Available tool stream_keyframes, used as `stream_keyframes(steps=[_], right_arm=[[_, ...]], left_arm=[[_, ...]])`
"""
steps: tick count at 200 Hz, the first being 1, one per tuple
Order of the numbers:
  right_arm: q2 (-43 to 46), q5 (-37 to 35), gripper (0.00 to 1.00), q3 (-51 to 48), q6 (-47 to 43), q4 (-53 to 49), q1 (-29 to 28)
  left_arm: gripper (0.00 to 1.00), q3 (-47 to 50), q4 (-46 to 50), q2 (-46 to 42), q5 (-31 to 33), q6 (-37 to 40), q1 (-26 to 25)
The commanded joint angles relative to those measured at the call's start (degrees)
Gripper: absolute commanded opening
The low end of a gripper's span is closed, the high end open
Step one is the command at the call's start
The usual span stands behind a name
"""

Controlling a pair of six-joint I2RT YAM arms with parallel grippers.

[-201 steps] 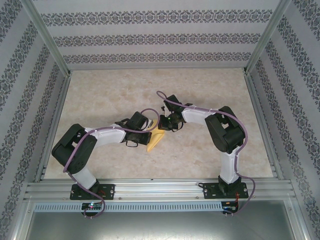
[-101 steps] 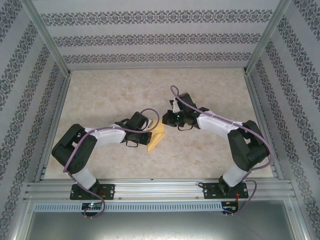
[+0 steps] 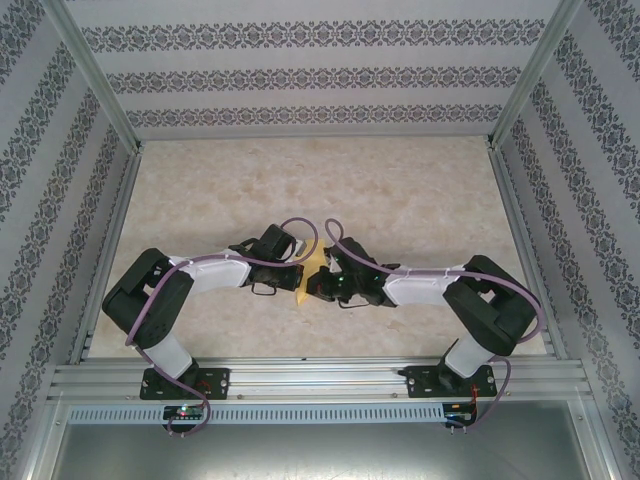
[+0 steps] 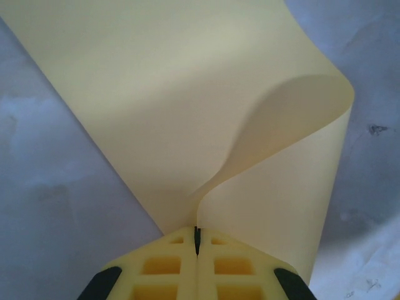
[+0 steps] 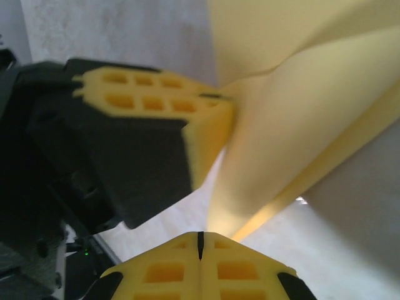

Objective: Fold a paper plane with a square sheet of paper (pick it up from the middle)
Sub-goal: Third fold the triangle at the center of the table.

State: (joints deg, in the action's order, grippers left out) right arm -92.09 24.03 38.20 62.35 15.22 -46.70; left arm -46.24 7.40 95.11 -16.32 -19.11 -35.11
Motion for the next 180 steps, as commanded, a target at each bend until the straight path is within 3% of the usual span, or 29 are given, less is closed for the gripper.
stream_keyframes(steps=[1, 180], right_arm=[[-0.98, -3.69, 0.0, -0.43, 5.53, 5.78, -2.56], [-4.24, -4.13, 0.0, -0.78, 5.37, -1.12, -2.35]], left_arm=[[0.0, 1.43, 0.92, -0.41, -2.04, -0.66, 0.77], [0.0, 1.07, 1.09, 1.08, -4.34, -0.04, 0.76]])
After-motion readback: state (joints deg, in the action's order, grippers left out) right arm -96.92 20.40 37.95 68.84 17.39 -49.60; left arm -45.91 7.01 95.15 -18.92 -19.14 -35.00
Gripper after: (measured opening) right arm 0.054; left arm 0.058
